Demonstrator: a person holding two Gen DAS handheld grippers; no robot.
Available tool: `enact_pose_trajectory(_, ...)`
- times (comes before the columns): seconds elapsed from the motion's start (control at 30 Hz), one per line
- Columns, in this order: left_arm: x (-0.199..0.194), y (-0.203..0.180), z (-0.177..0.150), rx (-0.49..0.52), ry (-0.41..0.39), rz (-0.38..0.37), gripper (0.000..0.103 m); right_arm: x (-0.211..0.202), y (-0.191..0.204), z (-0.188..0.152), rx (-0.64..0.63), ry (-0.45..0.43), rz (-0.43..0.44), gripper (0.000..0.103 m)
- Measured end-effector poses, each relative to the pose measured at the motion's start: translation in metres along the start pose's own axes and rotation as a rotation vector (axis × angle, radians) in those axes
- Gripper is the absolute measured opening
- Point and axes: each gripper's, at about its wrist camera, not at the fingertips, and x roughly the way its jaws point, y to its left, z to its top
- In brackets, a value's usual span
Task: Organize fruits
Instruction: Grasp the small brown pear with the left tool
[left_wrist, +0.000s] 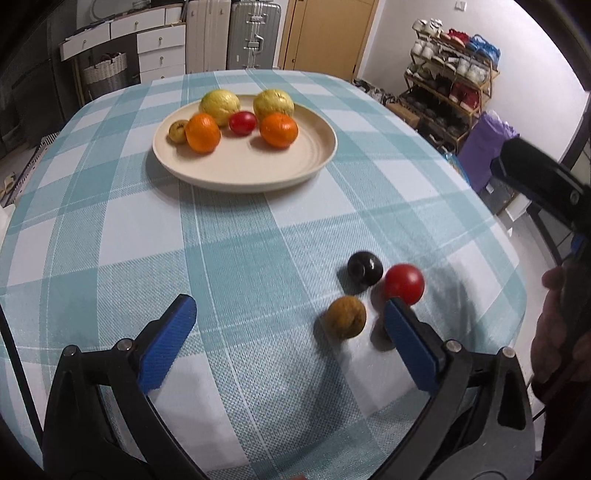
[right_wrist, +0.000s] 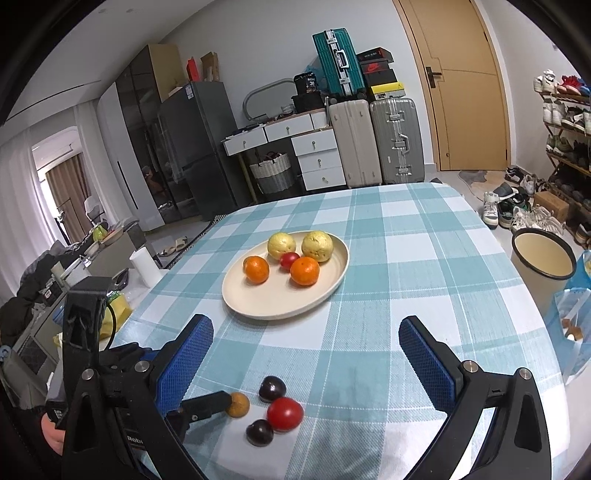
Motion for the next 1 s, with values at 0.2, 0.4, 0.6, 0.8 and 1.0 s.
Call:
enact_pose_trajectory(0.2,0.005,-0.003,-0.004,0.011,0.006,-0.023,0.098,-0.002,-0.003,-0.005,0.010,0.007,0.002,0.103)
enact_pose_trajectory(0.4,0.008,-0.009,-0.006,0.034,0.027,-0.059,0.078,-0.002,-0.005,-0.006,0.016,0.007,0.007,0.103)
enact_pose_trajectory(0.6,0.008,-0.010,-0.007,0.039,0.029,-0.105,0.050,-0.003,-0.007,-0.011,0.029,0.010,0.009,0.103)
enact_pose_trajectory(0.8,0.007,-0.008,-0.008,0.032,0.035,-0.151,0.022,-0.002,-0.009,-0.014,0.038,0.018,0.012,0.103)
enact_pose_trajectory(1.0,0.000,-0.002,-0.008,0.010,0.018,-0.167,0.022,0.000,-0.010,-0.017,0.050,0.034,0.021,0.103)
